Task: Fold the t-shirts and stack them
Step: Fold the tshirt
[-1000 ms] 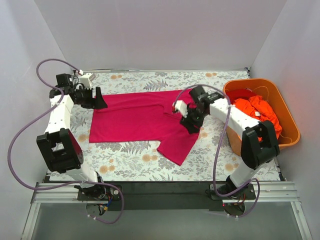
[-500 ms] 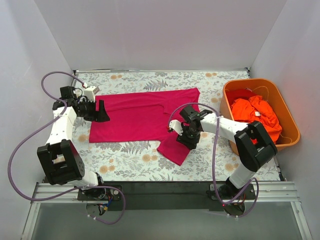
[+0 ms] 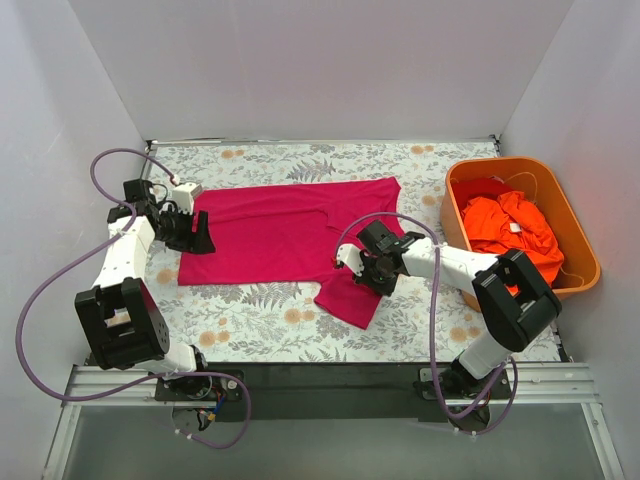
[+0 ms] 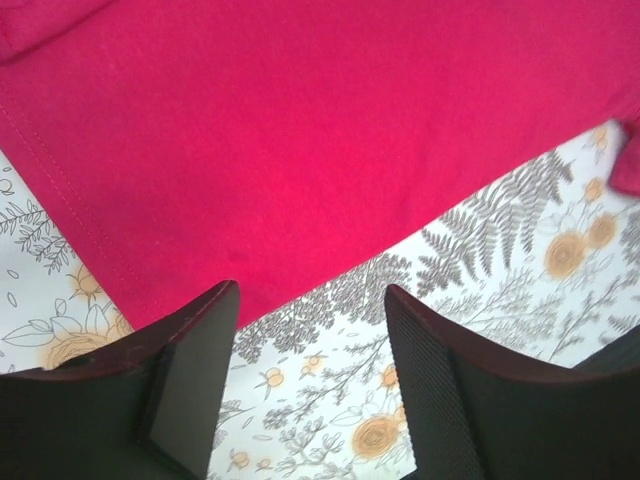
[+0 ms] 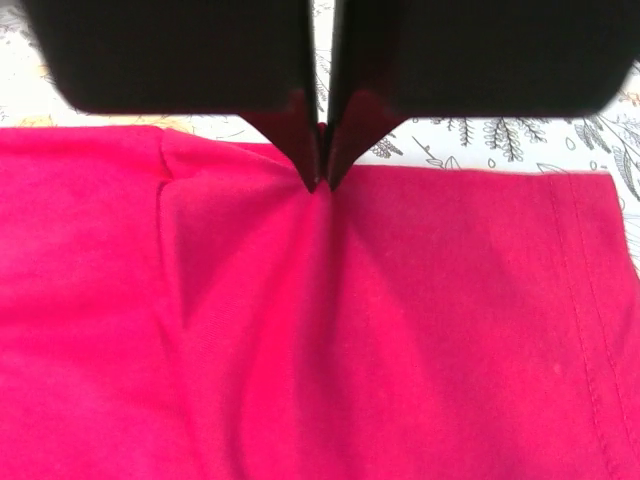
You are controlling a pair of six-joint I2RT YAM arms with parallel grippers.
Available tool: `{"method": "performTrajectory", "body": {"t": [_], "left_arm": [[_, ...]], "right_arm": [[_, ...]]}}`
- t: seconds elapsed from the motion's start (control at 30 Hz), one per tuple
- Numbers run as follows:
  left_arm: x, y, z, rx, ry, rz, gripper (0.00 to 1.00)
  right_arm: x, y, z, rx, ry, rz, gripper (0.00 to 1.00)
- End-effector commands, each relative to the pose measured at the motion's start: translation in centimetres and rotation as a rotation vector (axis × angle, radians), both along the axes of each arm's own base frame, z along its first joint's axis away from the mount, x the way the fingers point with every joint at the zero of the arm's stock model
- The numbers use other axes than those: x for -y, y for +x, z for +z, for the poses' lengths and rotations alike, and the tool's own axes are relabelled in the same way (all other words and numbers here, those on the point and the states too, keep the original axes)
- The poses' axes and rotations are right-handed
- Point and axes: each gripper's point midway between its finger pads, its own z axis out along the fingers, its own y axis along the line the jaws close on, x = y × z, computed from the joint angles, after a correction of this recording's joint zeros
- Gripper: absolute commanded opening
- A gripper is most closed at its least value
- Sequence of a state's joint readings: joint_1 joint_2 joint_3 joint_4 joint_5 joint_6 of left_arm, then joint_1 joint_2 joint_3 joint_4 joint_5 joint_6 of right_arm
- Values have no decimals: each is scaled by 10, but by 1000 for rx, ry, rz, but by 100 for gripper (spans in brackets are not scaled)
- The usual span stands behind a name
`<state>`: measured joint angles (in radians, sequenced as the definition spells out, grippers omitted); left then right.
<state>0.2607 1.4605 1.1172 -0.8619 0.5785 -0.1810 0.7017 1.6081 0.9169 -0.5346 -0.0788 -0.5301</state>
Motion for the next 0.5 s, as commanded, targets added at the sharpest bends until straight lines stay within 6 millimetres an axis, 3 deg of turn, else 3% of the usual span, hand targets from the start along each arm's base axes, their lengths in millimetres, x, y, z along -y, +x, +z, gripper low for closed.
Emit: {"method": "performTrajectory", "body": {"t": [0.0,0.03,0.1,0.27,0.33,0.47], "left_arm": [[-5,-14,-4,1,74,-128,57],[-6,-22,-13,-21,83,-169,50],[-12,-31,-21,-22,109,-236,45],[-37,-30,-37,31,230,-409,34],[-47,-38,-45,38,302,-571,32],[-64,-39,-56,68,378,-699,35]], "right_arm": [[25,-16,-31,-43,-101,-10,3],[23,-14,-28,-35,-96,-8,1],[21,-13,-25,-28,-87,-6,1],[12,-9,-15,-31,-49,3,1],[9,-10,-12,-49,-36,1,1],[6,-9,-6,-73,-10,-10,1]]}}
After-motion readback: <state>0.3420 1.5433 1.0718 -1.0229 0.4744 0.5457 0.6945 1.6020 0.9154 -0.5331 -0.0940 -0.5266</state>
